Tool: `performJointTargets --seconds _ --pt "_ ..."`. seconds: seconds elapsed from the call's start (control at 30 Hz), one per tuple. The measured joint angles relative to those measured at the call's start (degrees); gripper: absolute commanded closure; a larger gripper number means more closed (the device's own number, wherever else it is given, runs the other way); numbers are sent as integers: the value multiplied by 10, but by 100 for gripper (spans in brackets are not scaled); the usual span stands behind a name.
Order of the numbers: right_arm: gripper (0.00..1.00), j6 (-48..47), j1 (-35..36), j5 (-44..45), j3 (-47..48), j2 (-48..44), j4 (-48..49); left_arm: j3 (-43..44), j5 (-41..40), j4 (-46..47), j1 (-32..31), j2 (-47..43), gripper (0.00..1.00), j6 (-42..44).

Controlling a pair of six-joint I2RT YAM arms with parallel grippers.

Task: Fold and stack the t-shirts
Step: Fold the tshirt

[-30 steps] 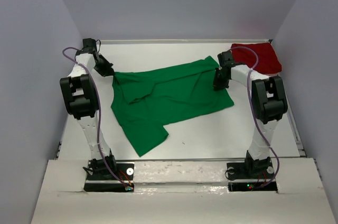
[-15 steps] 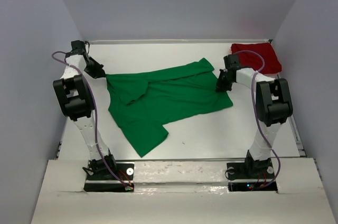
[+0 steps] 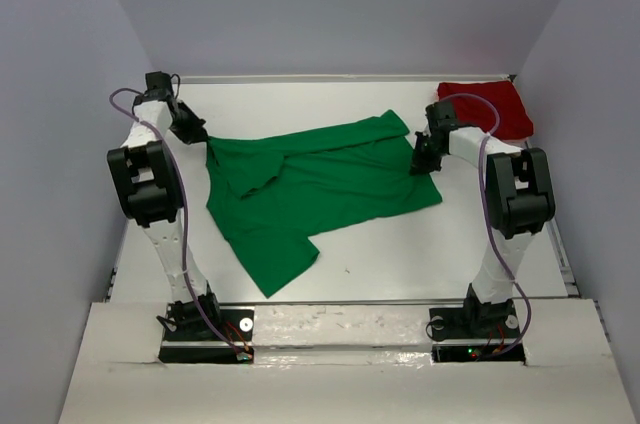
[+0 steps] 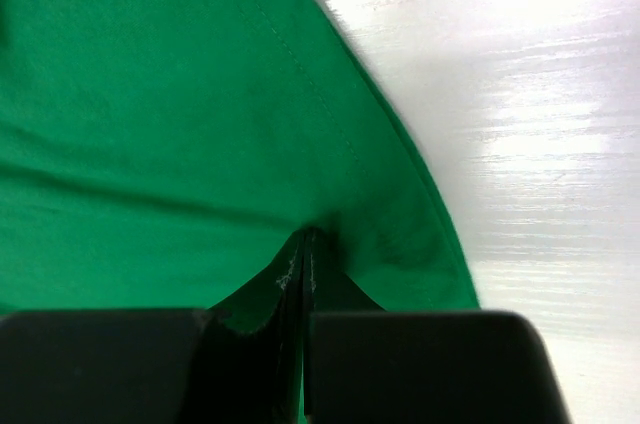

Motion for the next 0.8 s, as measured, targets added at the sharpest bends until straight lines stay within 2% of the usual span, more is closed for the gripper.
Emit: performJointTargets --seconds 0.1,0.2,0.33,0.4,0.47,0.5,0.57,0.7,0.8 --pt "100 -21 5 2 23 0 -31 2 -43 -2 -30 -3 100 9" --pt "87 -38 17 21 74 0 -70 10 -66 -6 -54 -10 100 13" --pt "52 -63 47 43 183 0 -109 23 -80 -8 -79 -21 100 17" --pt "47 -74 58 43 238 3 -122 26 -87 -9 -81 -23 100 18" --pt "52 -84 62 37 314 23 -155 26 -94 -13 -80 -23 100 18" --pt "63 -91 62 36 369 45 -176 26 -97 -17 -80 -23 100 18" --pt "100 -102 61 34 470 102 -196 26 -105 -21 -80 -23 100 18" --pt "100 -111 55 30 598 210 -230 26 -116 -25 -80 -23 100 18" --pt "100 -113 49 21 616 260 -253 26 -124 -28 -80 -23 100 18"
